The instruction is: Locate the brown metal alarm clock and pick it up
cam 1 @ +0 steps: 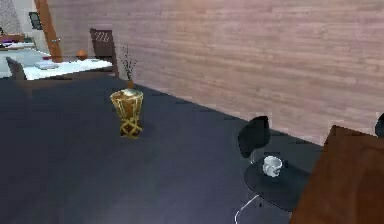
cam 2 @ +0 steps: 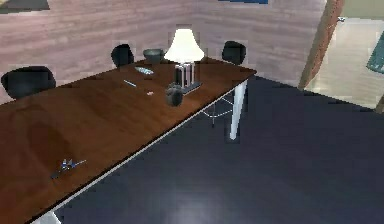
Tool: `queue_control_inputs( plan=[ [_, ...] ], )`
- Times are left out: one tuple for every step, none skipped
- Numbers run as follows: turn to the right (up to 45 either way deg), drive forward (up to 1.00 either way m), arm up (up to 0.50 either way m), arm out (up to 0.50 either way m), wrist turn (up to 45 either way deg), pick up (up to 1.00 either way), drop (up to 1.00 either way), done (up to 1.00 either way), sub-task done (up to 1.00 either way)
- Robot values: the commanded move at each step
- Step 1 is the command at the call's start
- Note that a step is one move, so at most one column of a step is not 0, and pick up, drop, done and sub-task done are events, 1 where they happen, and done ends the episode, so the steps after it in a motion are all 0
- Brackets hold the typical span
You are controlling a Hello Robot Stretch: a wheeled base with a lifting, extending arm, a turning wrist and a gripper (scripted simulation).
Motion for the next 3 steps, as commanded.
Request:
queue_control_inputs(
  plan=[
    [45.0,0.00,0.00,0.00,0.0,0.00,0.00,0.00,0.00],
    [24.0,0.00,0.00,0.00,0.0,0.00,0.00,0.00,0.00],
    [0.0,0.45,0.00,0.00,0.0,0.00,0.00,0.00,0.00]
  ],
)
